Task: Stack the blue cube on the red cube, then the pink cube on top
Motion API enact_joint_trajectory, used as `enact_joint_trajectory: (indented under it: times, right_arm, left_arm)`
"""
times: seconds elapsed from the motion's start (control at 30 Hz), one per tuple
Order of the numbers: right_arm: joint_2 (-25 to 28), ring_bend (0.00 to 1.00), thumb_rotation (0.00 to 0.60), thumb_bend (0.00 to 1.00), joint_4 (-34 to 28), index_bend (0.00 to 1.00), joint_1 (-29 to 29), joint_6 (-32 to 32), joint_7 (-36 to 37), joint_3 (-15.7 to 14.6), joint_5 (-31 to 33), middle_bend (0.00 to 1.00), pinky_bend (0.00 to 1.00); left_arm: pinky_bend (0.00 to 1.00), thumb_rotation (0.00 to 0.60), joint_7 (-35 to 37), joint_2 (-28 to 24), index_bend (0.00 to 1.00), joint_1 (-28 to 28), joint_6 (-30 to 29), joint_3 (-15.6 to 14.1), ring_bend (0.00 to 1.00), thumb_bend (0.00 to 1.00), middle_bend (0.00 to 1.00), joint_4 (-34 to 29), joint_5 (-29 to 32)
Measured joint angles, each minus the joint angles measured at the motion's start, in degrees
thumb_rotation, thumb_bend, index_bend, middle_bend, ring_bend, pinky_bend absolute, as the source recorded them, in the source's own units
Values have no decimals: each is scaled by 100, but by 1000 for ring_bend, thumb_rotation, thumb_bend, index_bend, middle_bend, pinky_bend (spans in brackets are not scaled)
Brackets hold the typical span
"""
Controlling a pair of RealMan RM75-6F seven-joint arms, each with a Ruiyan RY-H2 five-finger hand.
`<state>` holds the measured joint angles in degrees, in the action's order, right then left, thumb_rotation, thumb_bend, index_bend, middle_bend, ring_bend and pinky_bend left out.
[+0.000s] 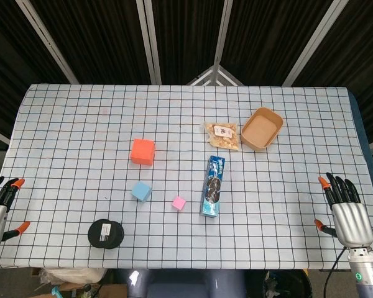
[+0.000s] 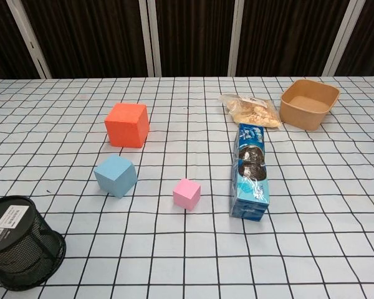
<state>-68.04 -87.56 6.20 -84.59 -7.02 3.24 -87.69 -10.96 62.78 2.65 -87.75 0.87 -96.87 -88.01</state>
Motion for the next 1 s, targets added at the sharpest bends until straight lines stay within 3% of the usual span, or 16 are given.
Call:
enact_joint_trajectory:
  times: [1.0]
  right_arm:
    - [28, 56, 600, 95, -22, 18, -61, -56, -24, -31, -20, 10, 87]
  left_arm:
    - [184, 600, -35, 5, 100, 8, -23, -20, 37, 106, 104, -41, -101]
